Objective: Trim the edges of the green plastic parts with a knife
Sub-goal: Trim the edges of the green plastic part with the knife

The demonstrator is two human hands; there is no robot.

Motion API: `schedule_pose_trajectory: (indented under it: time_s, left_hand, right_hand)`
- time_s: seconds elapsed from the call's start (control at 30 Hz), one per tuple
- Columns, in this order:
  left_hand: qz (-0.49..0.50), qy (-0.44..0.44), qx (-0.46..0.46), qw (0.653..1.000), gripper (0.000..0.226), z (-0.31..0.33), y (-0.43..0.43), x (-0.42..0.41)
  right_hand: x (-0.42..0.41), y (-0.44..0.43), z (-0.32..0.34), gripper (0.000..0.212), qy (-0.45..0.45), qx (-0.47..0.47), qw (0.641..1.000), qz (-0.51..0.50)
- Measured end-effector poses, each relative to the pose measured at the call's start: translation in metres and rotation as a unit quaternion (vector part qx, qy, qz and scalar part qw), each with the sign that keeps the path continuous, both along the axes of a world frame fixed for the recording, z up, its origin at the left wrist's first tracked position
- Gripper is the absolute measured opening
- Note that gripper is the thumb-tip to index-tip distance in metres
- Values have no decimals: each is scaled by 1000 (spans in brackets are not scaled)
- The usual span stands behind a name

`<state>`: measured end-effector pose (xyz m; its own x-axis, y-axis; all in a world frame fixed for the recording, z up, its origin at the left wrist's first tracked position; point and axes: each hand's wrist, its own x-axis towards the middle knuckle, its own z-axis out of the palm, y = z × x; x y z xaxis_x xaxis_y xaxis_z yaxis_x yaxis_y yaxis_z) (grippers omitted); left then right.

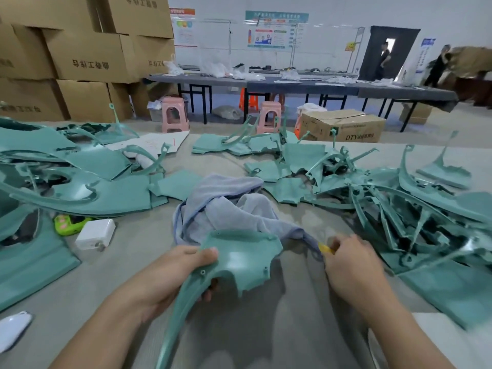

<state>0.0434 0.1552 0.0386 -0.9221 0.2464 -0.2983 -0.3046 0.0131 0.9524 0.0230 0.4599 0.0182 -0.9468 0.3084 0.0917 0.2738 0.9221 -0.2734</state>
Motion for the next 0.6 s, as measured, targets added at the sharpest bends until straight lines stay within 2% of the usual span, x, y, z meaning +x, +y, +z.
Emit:
schedule_pose_trajectory:
  time_s: [0.1, 0.17, 0.23, 0.3, 0.37, 0.43, 0.53, 0.6]
  left_hand:
    - [29, 31, -18, 999, 20, 1, 0, 2]
    - [49, 36, -31, 998, 17, 1, 3, 3]
    - [64, 55, -51, 995, 17, 3, 8, 6]
    - [66, 83, -89, 990, 19, 4, 14, 9]
    - [57, 97, -96, 989, 23, 5, 19, 11]
    - [48, 91, -68, 992, 30, 8, 20, 11]
    - [4, 78, -35, 996, 35, 12, 0, 6]
    - [-42, 57, -37, 997, 30, 11, -25, 1]
  right_hand:
    - [-6, 7, -7, 22, 39, -20, 999, -17]
    - [-8, 12, -8, 17, 103, -98, 987, -70]
    - [-4, 14, -3, 22, 203, -175, 956, -122]
    - [5, 8, 6, 25, 260, -280, 919, -96]
    - [16, -8, 18, 20, 209, -407, 889, 10]
    - [23, -27, 22, 14, 120, -520, 841, 93]
    - [21, -46, 18, 15, 33, -633, 765, 108]
    - [14, -52, 12, 13, 2, -647, 751, 129]
